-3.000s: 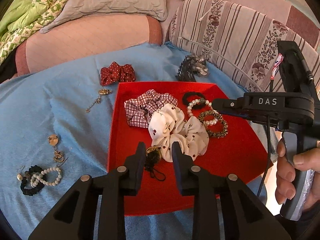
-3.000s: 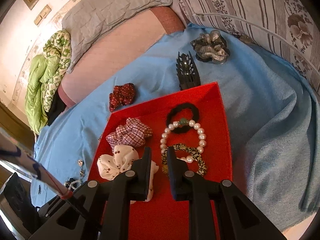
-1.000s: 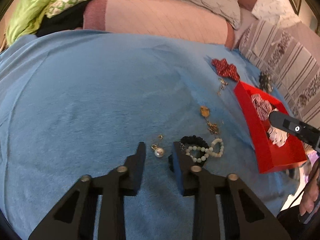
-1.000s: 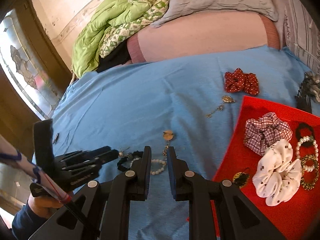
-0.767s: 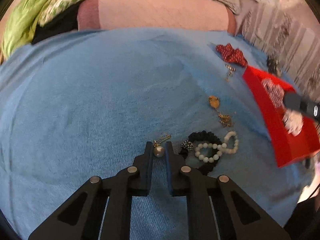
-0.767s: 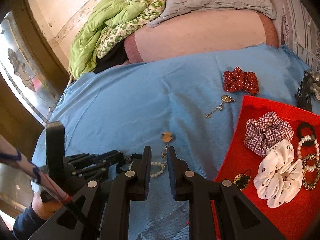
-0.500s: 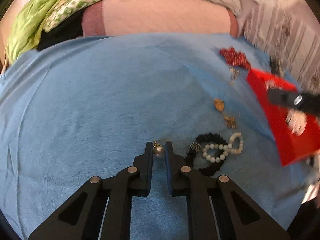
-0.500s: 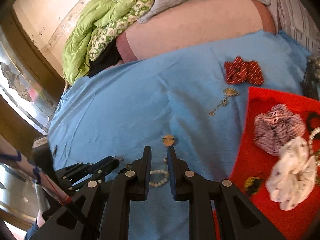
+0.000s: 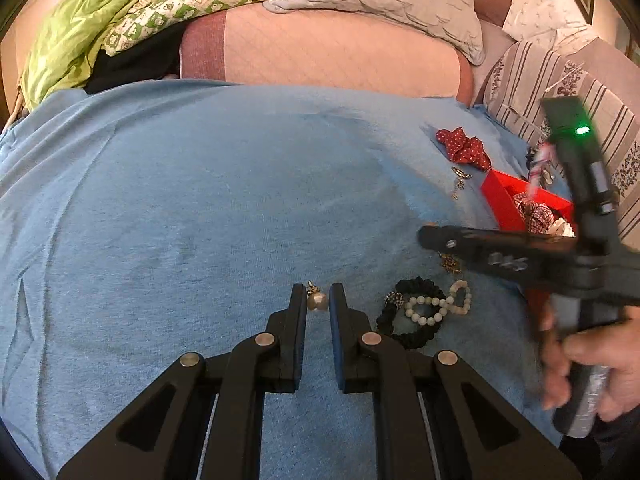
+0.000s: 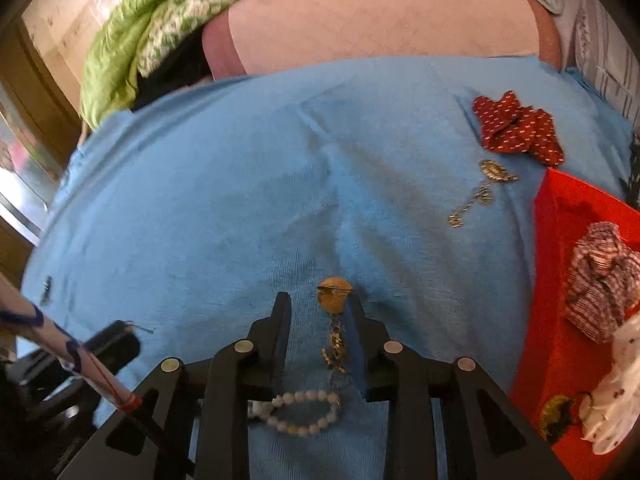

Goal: Organize jewelry
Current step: 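Grasp the pearl earring with the left gripper while the right gripper grasps the gold medallion pendant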

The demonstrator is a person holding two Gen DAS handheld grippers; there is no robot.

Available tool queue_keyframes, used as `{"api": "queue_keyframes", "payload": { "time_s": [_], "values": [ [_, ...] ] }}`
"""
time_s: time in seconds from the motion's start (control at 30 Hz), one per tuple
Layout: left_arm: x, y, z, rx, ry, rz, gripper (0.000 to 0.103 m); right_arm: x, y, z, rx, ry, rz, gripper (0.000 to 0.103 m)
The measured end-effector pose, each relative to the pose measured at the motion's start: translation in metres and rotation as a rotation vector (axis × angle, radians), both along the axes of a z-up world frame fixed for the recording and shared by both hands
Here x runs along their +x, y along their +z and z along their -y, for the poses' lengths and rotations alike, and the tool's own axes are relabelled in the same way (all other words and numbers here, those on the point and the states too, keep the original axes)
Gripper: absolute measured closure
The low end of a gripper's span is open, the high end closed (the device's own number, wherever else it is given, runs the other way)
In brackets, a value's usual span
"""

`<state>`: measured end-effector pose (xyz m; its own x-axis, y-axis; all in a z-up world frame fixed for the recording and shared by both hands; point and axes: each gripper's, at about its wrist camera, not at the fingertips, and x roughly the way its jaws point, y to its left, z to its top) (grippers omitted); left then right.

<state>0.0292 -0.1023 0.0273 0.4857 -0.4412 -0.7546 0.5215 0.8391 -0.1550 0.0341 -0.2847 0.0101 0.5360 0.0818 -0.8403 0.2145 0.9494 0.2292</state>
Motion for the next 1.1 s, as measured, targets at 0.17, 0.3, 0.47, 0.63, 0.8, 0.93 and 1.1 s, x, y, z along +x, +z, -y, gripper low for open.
{"api": "queue_keyframes", "payload": {
  "time_s": [0.17, 0.3, 0.47, 0.63, 0.8, 0.93, 1.1],
  "values": [
    [-0.001, 0.001, -0.002, 0.003, 0.000, 0.008, 0.092, 0.004, -0.002, -0.012, -0.106, 0.028, 0.006, 0.096],
    [-0.004, 0.006, -0.003, -0.007, 0.003, 0.024, 0.092, -0.007, 0.015, -0.005, -0.021, 0.030, 0.070, 0.097],
    [-0.008, 0.013, 0.001, -0.022, 0.000, 0.046, 0.092, -0.033, 0.053, -0.001, 0.018, 0.069, 0.214, 0.097],
    [-0.007, 0.013, 0.007, -0.029, -0.001, 0.039, 0.092, -0.025, 0.045, 0.007, 0.013, 0.052, 0.178, 0.091],
    [-0.008, 0.009, 0.011, -0.007, -0.012, 0.032, 0.092, -0.007, 0.017, 0.005, 0.017, 0.034, 0.065, 0.078],
    [-0.007, 0.007, 0.009, -0.009, -0.012, 0.024, 0.092, 0.004, 0.005, 0.005, 0.000, 0.014, 0.038, 0.078],
    [-0.007, 0.005, 0.009, 0.000, -0.021, 0.020, 0.092, 0.015, -0.006, 0.000, -0.034, 0.006, 0.013, 0.078]
  ]
}}
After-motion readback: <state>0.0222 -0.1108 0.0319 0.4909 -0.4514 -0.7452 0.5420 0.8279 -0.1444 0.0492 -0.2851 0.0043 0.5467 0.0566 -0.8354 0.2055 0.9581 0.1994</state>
